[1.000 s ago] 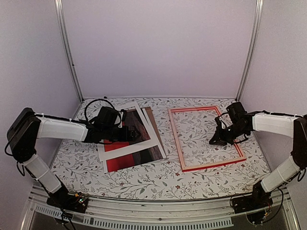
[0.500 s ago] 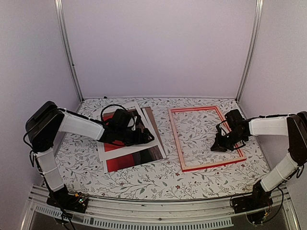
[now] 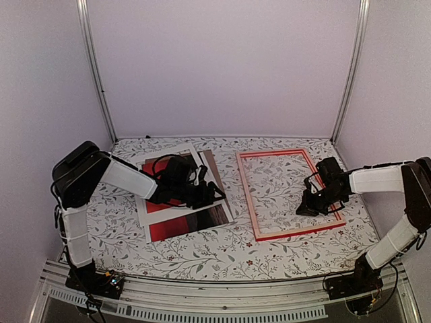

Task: Put the photo into the frame
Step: Pass from the right arm to the left

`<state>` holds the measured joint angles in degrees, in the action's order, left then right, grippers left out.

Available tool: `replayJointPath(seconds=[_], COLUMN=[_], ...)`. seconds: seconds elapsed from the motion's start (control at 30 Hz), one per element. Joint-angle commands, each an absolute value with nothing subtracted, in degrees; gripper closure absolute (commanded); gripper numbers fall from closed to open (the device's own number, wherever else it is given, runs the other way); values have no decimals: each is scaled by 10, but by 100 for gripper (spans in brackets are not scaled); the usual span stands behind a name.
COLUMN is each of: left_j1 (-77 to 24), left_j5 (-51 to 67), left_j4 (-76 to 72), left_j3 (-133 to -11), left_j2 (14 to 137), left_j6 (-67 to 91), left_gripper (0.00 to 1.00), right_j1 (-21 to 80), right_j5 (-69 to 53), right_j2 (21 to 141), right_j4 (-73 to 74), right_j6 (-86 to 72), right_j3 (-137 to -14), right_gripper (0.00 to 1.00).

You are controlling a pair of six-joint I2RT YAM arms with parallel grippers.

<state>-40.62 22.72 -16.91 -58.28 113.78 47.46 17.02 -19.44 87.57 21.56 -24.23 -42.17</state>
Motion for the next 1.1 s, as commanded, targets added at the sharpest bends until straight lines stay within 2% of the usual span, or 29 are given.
replayJointPath(seconds=[0.0,0.27,0.53,0.6,0.67,0.73,0.9,0.97,1.07], left_j1=[-410,-407,-402,-401,-399,-397,-391,-386,-380], left_j5=[279,303,301,301,300,300,305,306,308], left_j4=[-241,-289,-286,-282,-272,-258,-189,-166,-139], left_j3=[-602,-623,-638,-637,-637,-637,-639,-633,-617], left_j2=[1160,1193,1208,1204,1196,1183,1143,1124,1091], left_j6=[521,554,551,548,541,529,487,474,454], left_gripper=[31,56,90,98,100,100,100,100,100], right_j1=[169,170,170,169,169,169,169,168,156], right_j5=[-194,-197,-205,-206,-202,-193,-144,-113,-71], right_j2=[870,861,853,846,840,831,811,803,799], right_j4=[202,197,196,198,203,213,255,275,298], right_j6=[-245,-247,-245,-244,-242,-242,-235,-229,-219], right_j3=[-412,-406,-400,-400,-402,-407,-439,-457,-485], right_gripper=[100,100,100,97,89,78,39,31,25])
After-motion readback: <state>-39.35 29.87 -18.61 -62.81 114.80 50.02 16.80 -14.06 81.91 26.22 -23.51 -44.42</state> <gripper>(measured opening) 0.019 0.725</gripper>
